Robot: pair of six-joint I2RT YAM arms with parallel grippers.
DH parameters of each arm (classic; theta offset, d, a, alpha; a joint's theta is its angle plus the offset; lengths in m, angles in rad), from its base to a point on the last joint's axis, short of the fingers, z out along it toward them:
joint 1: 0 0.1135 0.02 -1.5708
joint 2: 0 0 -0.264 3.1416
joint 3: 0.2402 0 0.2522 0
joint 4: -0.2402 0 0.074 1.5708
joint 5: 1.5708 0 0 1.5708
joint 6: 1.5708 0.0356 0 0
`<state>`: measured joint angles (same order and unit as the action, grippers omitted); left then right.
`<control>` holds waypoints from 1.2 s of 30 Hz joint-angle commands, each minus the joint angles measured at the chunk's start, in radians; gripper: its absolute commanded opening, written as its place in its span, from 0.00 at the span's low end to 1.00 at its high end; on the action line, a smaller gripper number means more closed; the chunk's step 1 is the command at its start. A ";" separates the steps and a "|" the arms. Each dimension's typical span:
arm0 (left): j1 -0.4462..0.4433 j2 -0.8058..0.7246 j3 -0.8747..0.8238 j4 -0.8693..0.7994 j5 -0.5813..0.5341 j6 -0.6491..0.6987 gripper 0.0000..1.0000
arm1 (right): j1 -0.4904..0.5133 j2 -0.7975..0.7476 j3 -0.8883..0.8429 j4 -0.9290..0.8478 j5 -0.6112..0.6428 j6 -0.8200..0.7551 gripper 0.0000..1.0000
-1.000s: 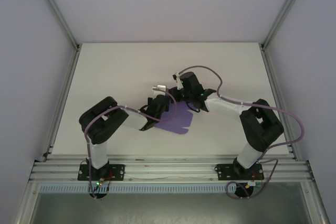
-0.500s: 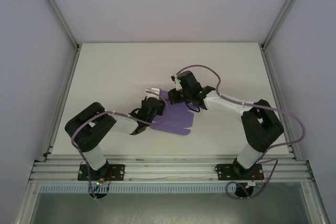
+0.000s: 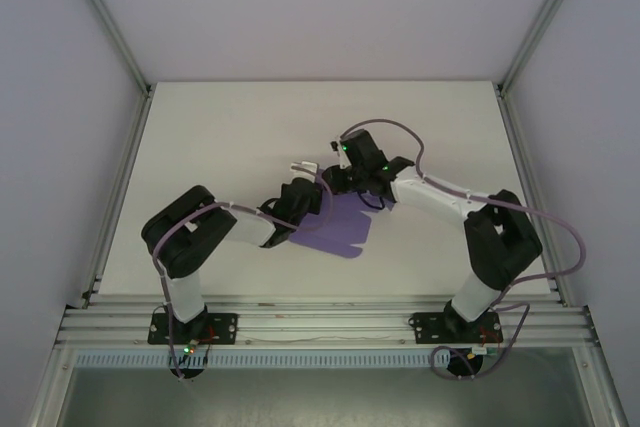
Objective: Assemble paper box
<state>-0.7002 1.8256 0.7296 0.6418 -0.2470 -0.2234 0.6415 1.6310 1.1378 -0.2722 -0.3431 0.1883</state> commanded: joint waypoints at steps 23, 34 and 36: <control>0.011 -0.470 -0.047 -0.363 -0.044 -0.213 0.00 | -0.078 -0.451 -0.197 -0.097 0.275 -0.048 1.00; -0.001 -0.399 -0.016 -0.364 -0.051 -0.285 0.00 | -0.008 -0.354 -0.283 0.364 0.243 0.202 1.00; -0.008 -0.391 -0.004 -0.373 -0.058 -0.308 0.00 | 0.049 -0.333 -0.282 0.371 0.450 0.275 1.00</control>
<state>-0.6941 1.4155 0.6930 0.2939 -0.3038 -0.4934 0.6262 1.2766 0.8539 -0.0555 -0.0937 0.3241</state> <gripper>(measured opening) 0.081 0.997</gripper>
